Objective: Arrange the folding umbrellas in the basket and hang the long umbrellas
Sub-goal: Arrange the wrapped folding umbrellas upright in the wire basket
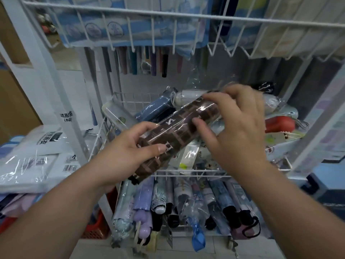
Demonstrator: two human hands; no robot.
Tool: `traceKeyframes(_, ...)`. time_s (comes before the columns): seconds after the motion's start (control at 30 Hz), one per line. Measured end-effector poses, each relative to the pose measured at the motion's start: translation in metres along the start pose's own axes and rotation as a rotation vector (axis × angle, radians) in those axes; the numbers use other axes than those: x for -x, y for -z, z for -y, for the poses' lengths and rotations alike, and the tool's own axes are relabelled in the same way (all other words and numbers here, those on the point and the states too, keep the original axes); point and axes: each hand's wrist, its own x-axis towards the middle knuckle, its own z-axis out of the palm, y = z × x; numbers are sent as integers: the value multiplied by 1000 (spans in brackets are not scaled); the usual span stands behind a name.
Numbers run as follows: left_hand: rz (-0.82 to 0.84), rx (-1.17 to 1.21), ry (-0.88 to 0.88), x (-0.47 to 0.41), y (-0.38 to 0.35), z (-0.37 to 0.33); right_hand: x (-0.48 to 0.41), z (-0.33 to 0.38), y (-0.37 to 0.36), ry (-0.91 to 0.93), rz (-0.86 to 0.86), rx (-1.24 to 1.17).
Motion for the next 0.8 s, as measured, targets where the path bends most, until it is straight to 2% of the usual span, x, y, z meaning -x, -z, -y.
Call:
traceKeyframes(0.1,-13,240,88,8,-14,14,23,23,-15,-510,34,-483)
traceKeyframes(0.17,-68,336,129,9,-18,22,26,34,-22,-784,-17,-743)
traceKeyframes(0.27,-131,440,154,9,-19,29,14,38,-33,-1065,-78,-1076)
traceKeyframes(0.33,-153,467,151,9,-19,29,5,42,-48,-1179,-58,-1234)
traceKeyframes(0.4,-199,464,159,10,-21,26,1,49,-65,-1203,-2,-1225)
traceKeyframes(0.5,-375,508,212,7,-21,21,4,66,-81,-1193,106,-1230)
traceKeyframes(0.63,-580,392,61,1,-12,21,1,95,-101,-1078,250,-1153)
traceKeyframes(0.73,-593,227,-17,-3,0,21,-13,104,-111,-1039,332,-1123)
traceKeyframes(0.8,-508,88,35,-8,13,19,-24,104,-114,-1014,397,-1149)
